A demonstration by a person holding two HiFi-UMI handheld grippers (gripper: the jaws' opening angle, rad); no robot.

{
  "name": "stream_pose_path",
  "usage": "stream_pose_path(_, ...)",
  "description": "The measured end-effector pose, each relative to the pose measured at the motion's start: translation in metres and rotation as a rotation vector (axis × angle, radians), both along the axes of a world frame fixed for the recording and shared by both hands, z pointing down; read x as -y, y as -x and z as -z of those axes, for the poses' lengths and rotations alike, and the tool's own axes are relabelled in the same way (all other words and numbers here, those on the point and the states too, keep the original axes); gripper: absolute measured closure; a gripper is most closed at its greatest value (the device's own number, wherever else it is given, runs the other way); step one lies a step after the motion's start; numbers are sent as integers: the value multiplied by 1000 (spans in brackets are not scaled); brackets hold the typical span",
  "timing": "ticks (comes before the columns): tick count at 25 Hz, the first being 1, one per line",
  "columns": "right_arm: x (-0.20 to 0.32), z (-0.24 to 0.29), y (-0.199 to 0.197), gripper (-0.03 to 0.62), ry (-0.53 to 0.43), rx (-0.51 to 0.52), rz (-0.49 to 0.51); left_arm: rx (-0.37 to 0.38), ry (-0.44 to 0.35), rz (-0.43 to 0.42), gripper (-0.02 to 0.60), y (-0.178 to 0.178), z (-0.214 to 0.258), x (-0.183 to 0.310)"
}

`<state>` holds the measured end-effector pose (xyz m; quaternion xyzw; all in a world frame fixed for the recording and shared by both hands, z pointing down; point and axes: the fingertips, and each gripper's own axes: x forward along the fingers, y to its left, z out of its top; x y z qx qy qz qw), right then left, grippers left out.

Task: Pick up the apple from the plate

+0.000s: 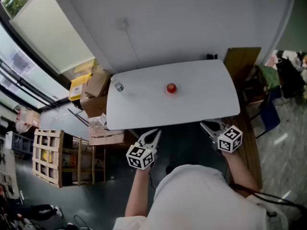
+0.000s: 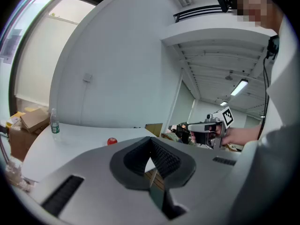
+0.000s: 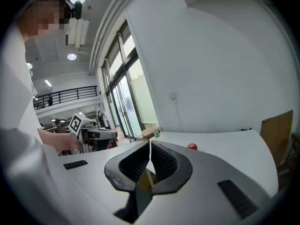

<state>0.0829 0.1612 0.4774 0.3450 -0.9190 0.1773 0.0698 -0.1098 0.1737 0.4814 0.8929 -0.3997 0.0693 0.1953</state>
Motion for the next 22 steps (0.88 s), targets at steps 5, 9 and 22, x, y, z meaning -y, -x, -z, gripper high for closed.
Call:
stream_pose_path(5, 4, 2, -2, 557, -1, 1, 5, 1, 1, -1, 580, -4, 0, 4)
stream_pose_path(9, 3, 0, -1, 557, 1, 2, 15, 3, 1, 2, 580, -5, 0, 4)
stream_pose_path(22, -7, -3, -6, 556, -7, -9, 71, -7, -6, 36, 580, -20, -2, -4)
